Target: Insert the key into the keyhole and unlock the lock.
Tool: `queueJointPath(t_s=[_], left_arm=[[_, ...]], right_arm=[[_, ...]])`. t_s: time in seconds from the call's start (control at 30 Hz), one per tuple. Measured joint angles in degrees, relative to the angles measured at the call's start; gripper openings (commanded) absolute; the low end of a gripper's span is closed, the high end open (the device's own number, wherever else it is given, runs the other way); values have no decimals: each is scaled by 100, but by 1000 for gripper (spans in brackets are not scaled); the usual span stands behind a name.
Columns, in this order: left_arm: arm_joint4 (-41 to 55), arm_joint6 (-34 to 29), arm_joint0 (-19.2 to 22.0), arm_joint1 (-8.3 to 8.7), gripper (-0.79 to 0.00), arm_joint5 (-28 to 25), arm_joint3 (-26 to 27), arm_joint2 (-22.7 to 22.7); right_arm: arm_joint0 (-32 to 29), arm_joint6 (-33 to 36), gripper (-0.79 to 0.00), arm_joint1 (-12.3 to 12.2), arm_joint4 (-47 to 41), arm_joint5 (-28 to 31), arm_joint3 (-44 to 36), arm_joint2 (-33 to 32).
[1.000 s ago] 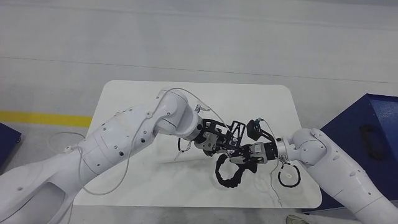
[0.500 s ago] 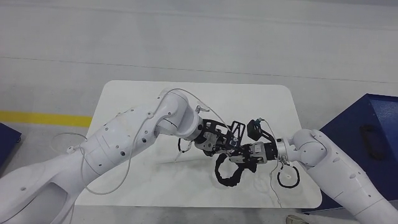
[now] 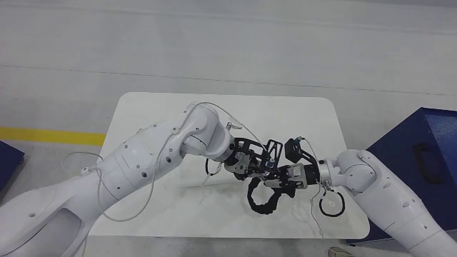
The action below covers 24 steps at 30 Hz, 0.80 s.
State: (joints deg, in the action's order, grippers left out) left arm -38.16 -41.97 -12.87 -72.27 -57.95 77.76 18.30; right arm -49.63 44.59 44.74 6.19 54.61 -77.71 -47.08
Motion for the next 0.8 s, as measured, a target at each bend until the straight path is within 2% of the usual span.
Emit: queueJointPath(t_s=[0.4,0.8], left_arm=[[215,-192,71,-128,-785,-5,-180,-90],[195,-209,60,-173,-785,-5,-216,-88]], right_arm=[[-10,97,-785,4,-179,95,70,-27],[93,312,-785,42,-461,146,230,47]])
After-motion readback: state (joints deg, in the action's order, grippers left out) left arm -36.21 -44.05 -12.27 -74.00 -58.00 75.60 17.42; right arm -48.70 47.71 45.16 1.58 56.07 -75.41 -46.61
